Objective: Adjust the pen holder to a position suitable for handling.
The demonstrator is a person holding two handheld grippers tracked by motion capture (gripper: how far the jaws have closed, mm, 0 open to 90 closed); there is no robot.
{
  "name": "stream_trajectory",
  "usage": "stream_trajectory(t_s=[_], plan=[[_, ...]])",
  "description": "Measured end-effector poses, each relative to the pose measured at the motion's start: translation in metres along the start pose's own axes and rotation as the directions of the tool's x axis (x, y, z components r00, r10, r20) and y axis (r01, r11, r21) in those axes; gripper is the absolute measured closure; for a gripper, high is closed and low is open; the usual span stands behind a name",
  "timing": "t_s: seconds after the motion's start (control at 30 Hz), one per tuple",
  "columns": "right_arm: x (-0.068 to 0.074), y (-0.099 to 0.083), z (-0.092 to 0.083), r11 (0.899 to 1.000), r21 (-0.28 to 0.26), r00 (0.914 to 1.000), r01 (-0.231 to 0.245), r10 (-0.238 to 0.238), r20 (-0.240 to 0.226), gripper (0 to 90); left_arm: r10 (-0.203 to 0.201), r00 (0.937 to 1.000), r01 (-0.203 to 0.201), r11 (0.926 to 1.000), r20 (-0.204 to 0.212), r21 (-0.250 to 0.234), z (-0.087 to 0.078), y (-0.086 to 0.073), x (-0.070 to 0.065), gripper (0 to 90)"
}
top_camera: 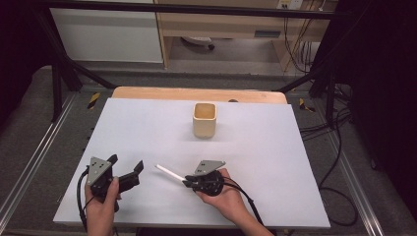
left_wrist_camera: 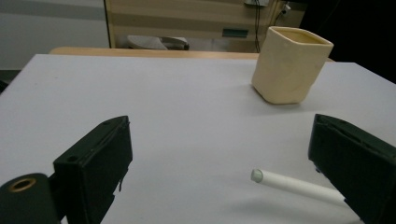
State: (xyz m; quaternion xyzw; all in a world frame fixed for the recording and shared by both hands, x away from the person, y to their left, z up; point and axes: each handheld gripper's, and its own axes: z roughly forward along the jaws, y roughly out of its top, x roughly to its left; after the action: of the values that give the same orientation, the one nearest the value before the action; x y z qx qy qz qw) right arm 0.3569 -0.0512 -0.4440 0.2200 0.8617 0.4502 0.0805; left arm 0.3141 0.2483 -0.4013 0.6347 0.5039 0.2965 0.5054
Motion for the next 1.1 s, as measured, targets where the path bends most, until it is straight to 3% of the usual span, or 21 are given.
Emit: stream_trajectory(t_s=[0.3,0.47,0.57,0.7,0.83,0.97,1.1], plan=[[-0.018,-0.013,-0.026,0.999,-0.021,0.9983,-0.036,0.037,0.046,79.0,0.017,0.9970,-0.020,0.9990,0.076,0.039,0.023,0.009,-0.023,6.8],[-0.027,-0.019,-0.041,0.999,-0.020,0.9970,-0.045,0.047,0.061,79.0,-0.009,0.9942,0.005,0.9995,0.107,0.032,0.041,0.021,-0.037,6.9],[-0.030,-0.022,-0.049,0.998,-0.037,0.9957,-0.056,0.058,0.072,78.9,-0.047,0.9912,0.044,0.9987,0.124,0.025,0.051,0.024,-0.044,7.0],[-0.035,-0.027,-0.058,0.992,-0.090,0.9917,-0.091,0.099,0.083,78.9,-0.086,0.9866,0.084,0.9963,0.139,0.016,0.057,0.019,-0.047,7.2],[-0.037,-0.026,-0.066,0.982,-0.144,0.9862,-0.123,0.137,0.092,78.9,-0.093,0.9851,0.092,0.9957,0.145,0.013,0.053,0.009,-0.043,7.0],[-0.040,-0.024,-0.069,0.976,-0.173,0.9830,-0.130,0.150,0.106,78.9,-0.137,0.9718,0.137,0.9905,0.192,0.015,0.050,0.003,-0.042,6.9],[-0.039,-0.025,-0.068,0.975,-0.181,0.9827,-0.131,0.152,0.106,78.9,-0.150,0.9626,0.153,0.9882,0.226,0.001,0.050,0.003,-0.043,6.8]])
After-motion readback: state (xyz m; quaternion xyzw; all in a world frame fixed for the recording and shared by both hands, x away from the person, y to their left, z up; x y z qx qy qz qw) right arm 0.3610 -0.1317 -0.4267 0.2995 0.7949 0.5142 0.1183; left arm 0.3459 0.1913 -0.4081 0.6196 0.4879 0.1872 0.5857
